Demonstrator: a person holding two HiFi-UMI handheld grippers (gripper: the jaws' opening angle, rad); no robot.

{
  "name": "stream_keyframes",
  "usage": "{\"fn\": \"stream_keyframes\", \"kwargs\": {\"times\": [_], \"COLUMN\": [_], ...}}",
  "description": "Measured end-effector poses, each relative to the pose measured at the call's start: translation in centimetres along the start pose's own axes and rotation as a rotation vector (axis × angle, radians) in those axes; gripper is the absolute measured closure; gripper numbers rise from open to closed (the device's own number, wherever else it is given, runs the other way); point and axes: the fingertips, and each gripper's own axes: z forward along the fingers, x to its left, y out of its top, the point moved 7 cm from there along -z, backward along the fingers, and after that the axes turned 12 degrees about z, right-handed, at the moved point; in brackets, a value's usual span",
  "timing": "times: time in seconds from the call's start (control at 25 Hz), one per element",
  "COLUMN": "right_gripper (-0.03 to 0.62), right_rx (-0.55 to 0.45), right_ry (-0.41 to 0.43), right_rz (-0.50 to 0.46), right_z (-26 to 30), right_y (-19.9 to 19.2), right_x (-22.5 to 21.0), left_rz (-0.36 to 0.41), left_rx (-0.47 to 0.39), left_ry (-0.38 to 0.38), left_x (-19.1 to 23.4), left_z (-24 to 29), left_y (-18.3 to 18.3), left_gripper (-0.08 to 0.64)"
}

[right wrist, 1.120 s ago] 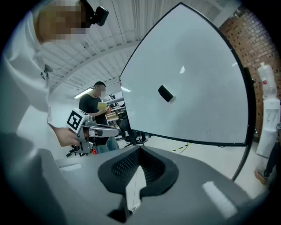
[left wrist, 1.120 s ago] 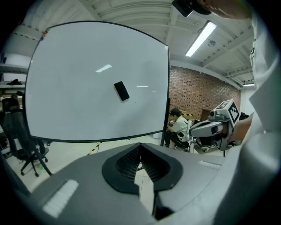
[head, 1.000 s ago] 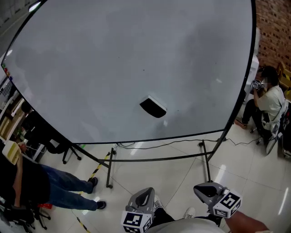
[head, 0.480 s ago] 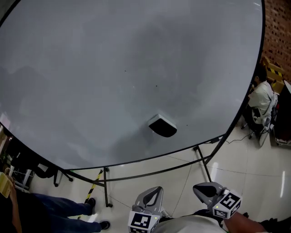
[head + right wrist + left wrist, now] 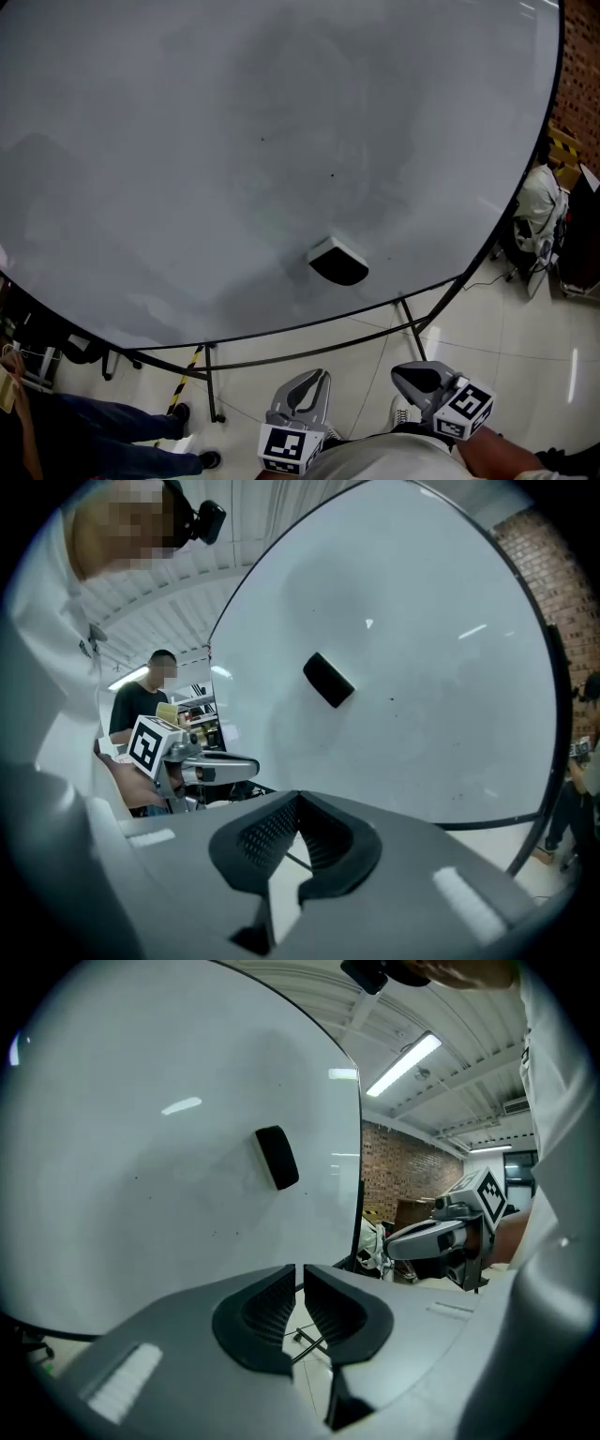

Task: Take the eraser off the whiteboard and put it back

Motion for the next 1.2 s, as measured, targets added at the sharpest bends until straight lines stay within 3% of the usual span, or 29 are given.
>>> {"fn": "stream_keyframes", "kwargs": {"times": [0.32,0.6,0.96,1.08,1.2], "right_gripper": [0.591,0.591,0.591,0.591,0.591], "right_rx": [0.037,0.02,0.001,-0.002,-0.004], "right_ry": [0.1,0.126,0.129,0.125,0.122], "right_rz": [-0.054,-0.038,-0.032,-0.031,-0.033], "right_z": [-0.3,-1.1,-1.5,-1.5,-1.5], "right_y": [1.5,1.9,2.1,2.2,2.3], "right_x": [-1.9,-3.3,-4.5,-4.7,-4.9], "left_rz": [-0.071,-0.051,-0.06,-0.114,-0.215], "left_rx": [-0.024,-0.109,-0.144,-0.159,-0.197], "left_ry": [0.101,0.245,0.25,0.256,0.259], "left_x": [-1.1,0.0,0.8,1.5,2.6], "left_z": [1.6,3.8,6.3,7.3,8.5], "left_y": [1.1,5.8,8.3,8.9,10.1], "left_gripper": [0.489,0.346,0.324,0.309,0.282]}}
